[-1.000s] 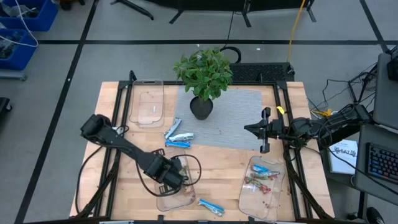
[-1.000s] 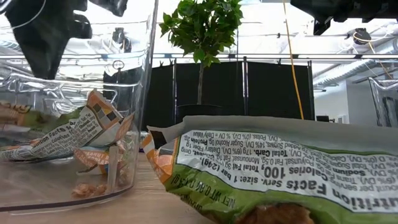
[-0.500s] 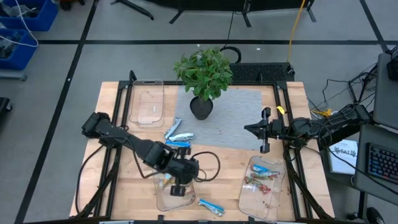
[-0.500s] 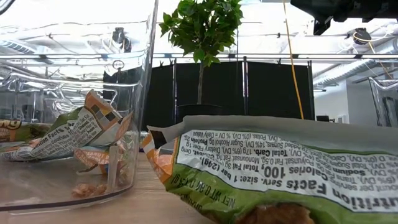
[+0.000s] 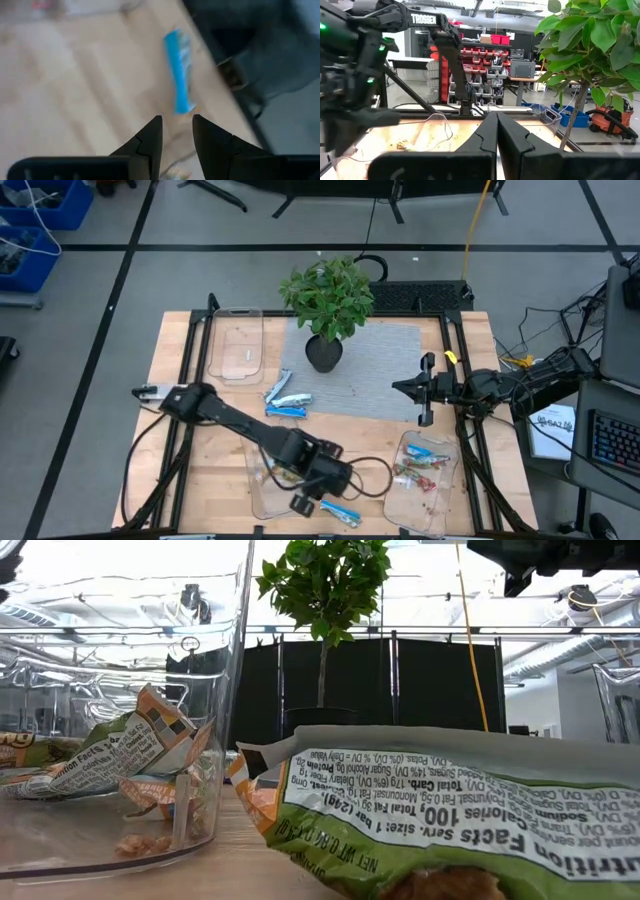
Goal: Pick and place Granola Bars by type
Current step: Put the yellow granola bar into the bottom left transparent bin
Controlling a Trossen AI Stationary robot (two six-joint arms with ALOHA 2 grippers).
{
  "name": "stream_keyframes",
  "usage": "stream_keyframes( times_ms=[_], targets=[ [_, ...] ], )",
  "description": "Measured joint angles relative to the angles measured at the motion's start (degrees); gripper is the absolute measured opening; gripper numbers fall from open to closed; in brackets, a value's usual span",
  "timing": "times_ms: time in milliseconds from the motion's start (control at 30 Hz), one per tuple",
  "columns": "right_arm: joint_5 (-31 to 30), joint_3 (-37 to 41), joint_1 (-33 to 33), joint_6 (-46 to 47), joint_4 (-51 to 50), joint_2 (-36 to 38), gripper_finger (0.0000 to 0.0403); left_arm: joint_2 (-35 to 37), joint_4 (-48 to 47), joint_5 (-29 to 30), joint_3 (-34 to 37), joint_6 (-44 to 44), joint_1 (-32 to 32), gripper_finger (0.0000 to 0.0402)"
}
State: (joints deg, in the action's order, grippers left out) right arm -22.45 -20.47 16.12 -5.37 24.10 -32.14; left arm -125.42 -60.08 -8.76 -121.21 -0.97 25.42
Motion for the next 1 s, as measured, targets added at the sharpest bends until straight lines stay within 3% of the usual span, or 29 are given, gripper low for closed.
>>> stream_keyframes(
  times_ms=[133,267,533,1000],
  targets=[
    [0.0,0.0,0.0,0.0,0.0,0.0,0.0000,-4.9,-1.2,-5.7,-4.6,1.0,0.3,0.0123],
    [0.0,0.0,0.0,0.0,0.0,0.0,0.0000,-7.9,-2.1,-9.2,-5.0,1.1,-0.6,0.0162],
    [0.0,0.0,0.0,0.0,0.0,0.0,0.0000,-10.1,-0.9,-9.8,-5.0,-2.0,-2.3,0.0254],
    [0.0,0.0,0.0,-0.2,0.0,0.0,0.0000,-14.0,4.4,-20.2,-5.0,-3.9,-4.2,0.0266]
  ],
)
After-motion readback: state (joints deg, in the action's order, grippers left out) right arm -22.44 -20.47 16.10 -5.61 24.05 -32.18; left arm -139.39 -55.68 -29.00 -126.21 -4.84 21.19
